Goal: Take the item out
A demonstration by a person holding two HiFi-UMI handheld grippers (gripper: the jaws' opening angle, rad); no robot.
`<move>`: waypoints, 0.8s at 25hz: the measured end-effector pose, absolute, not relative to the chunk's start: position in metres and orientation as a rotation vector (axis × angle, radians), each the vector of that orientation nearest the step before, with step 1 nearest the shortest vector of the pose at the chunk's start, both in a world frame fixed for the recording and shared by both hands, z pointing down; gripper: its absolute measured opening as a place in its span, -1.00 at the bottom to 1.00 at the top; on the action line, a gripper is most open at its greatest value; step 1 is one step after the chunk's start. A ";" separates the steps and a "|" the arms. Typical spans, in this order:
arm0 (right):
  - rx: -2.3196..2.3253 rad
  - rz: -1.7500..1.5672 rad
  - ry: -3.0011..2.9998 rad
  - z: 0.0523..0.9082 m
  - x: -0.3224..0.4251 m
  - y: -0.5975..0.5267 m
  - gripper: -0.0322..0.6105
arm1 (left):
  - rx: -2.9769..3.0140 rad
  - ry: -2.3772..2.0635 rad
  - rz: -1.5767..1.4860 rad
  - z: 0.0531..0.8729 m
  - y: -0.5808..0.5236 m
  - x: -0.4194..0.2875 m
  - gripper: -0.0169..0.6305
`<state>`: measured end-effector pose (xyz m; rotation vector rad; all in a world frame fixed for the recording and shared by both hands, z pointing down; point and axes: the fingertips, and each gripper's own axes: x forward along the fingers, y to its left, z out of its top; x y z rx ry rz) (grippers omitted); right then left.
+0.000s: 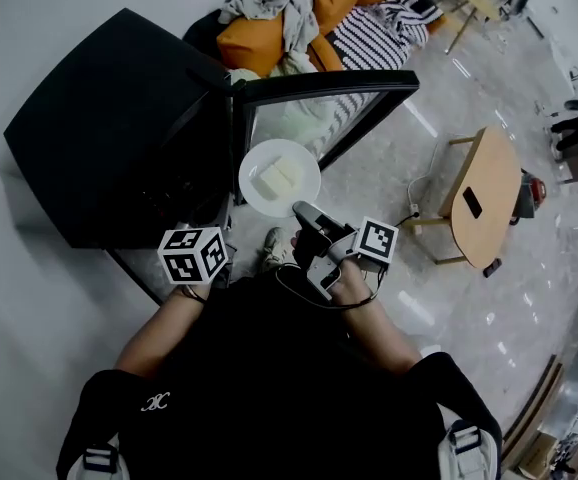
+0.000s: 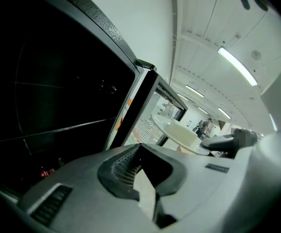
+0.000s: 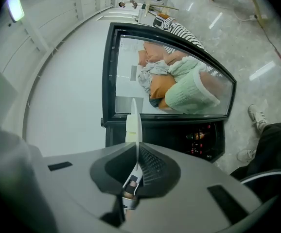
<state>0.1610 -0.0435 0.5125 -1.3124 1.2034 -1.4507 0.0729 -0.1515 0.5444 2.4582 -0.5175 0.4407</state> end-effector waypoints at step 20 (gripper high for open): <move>-1.255 -1.491 1.237 0.506 0.140 -0.057 -0.83 | 2.425 -0.551 0.435 0.540 -0.158 0.052 -0.92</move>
